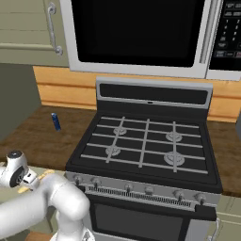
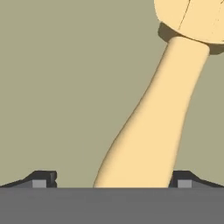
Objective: Pick the pizza cutter from the drawer and place it on the counter.
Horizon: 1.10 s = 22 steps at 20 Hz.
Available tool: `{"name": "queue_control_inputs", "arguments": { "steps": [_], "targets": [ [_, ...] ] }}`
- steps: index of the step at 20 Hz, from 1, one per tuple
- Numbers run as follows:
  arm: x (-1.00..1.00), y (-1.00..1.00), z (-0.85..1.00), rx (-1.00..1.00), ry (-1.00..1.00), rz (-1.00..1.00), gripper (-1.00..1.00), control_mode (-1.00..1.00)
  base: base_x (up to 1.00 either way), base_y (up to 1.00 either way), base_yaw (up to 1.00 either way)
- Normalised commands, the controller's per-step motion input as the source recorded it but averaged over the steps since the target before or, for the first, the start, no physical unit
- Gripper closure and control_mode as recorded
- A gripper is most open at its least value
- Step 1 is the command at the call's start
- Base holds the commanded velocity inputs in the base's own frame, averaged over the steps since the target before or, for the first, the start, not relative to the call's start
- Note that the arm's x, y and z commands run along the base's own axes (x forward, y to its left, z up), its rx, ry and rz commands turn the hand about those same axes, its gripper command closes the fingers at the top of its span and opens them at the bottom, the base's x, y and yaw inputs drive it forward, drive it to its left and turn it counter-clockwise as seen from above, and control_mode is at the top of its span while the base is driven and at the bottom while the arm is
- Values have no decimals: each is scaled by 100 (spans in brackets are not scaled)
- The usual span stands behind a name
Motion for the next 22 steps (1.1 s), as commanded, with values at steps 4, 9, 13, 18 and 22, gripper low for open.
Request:
{"name": "queue_control_inputs", "arguments": {
  "steps": [4, 9, 13, 18, 22],
  "targets": [
    [10, 48, -34, -3, 4, 0, 100, -100, 0, 0, 0],
    [-44, -3, -24, -1, 0, 0, 100, -100, 0, 0, 0],
    [-100, -8, 39, 3, 0, -2, 100, -100, 0, 0, 0],
    [-59, -2, 100, 3, -3, -4, 100, -100, 0, 0, 0],
    [-36, 0, 100, 0, -7, -3, 100, -100, 0, 0, 0]
  ]
}}
